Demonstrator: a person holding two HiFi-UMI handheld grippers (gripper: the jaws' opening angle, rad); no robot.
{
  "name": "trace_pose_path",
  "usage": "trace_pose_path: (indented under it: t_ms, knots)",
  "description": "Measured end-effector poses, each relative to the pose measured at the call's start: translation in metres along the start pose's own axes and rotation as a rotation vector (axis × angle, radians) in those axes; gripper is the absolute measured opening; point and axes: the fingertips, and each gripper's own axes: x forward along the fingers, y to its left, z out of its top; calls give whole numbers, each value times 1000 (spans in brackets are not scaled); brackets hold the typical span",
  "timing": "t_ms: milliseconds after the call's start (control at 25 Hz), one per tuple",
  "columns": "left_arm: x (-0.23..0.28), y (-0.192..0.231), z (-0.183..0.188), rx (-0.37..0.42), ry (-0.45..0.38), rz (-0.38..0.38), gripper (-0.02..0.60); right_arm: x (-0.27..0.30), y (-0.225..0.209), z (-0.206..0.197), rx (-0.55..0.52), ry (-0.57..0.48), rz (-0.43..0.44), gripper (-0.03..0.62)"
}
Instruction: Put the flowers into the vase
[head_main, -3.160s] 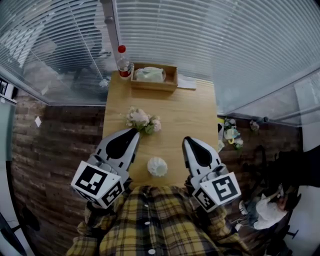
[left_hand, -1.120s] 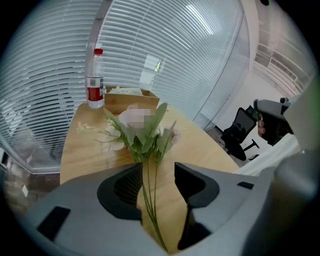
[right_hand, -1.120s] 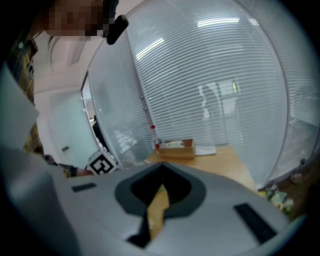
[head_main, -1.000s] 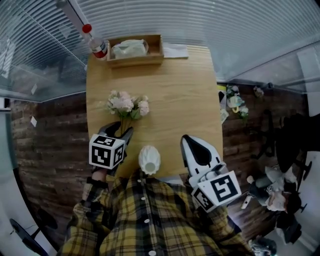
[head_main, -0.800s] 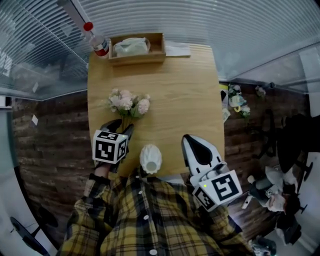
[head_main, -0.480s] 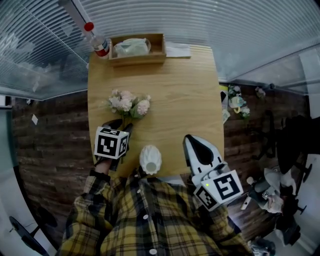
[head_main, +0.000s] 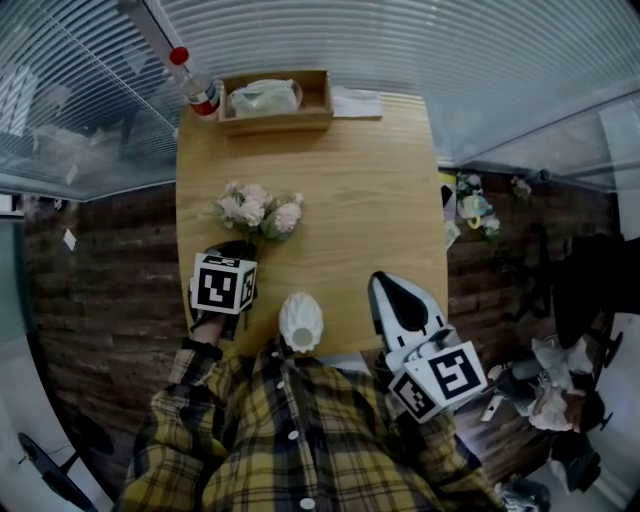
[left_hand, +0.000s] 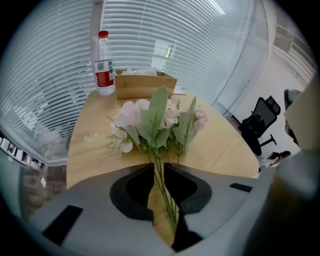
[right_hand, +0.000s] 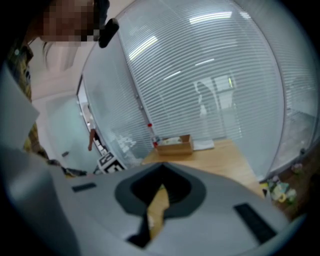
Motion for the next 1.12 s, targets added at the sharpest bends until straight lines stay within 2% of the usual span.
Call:
trace_pose_path:
  t_ms: [200,480,680,800,1120]
  knots:
    - [2,-3,-1,-46,7,-47,116,2,-3,0,5,4,2,12]
    - [9,1,-5,1,58,20,124,3,-5,-2,14,8,5,12]
    - [7,5,0,45,66,62,74,2,-7,-2,19,9,0,12]
    - [7,-1,0,30,58,37,25,3,-9,-3,26,9,-1,12]
    - [0,-7,4,0,5,-16,14,1,-10,-1,26,5,-4,12]
